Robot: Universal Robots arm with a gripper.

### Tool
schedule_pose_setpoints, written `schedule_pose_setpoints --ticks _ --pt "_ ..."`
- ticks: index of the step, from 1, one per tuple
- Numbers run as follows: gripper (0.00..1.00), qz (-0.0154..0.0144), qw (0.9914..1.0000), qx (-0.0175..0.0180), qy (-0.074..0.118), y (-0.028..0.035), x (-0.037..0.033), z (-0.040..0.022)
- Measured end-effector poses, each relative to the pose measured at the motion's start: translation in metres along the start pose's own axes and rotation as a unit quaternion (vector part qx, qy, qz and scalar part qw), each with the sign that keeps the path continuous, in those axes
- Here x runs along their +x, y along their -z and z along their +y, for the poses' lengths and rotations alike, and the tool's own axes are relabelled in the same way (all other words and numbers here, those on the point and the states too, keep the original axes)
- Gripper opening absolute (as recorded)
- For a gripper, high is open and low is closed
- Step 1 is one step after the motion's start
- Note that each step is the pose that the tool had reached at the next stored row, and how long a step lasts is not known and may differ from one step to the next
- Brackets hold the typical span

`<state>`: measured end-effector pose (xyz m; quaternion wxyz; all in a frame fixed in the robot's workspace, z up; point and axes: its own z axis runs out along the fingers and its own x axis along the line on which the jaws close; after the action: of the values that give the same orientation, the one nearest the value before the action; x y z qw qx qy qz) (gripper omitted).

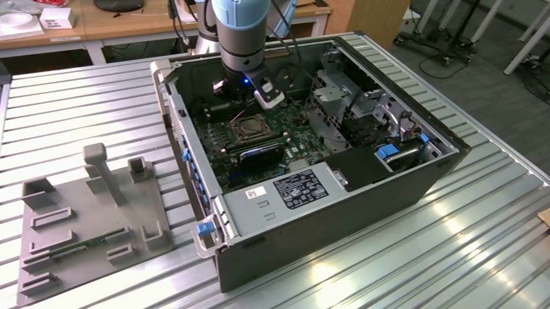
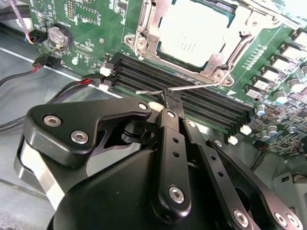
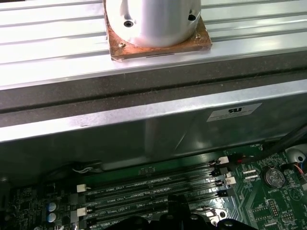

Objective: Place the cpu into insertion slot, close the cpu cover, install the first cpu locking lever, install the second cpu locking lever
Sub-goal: 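Install the first cpu locking lever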

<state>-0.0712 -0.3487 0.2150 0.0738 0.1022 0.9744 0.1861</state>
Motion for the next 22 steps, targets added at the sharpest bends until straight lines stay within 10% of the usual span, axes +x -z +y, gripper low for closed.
schedule_pose_setpoints --ticks 22 --pt "0.11 0.0008 0.99998 -0.0061 -0.001 -0.0036 0.0002 -0.0031"
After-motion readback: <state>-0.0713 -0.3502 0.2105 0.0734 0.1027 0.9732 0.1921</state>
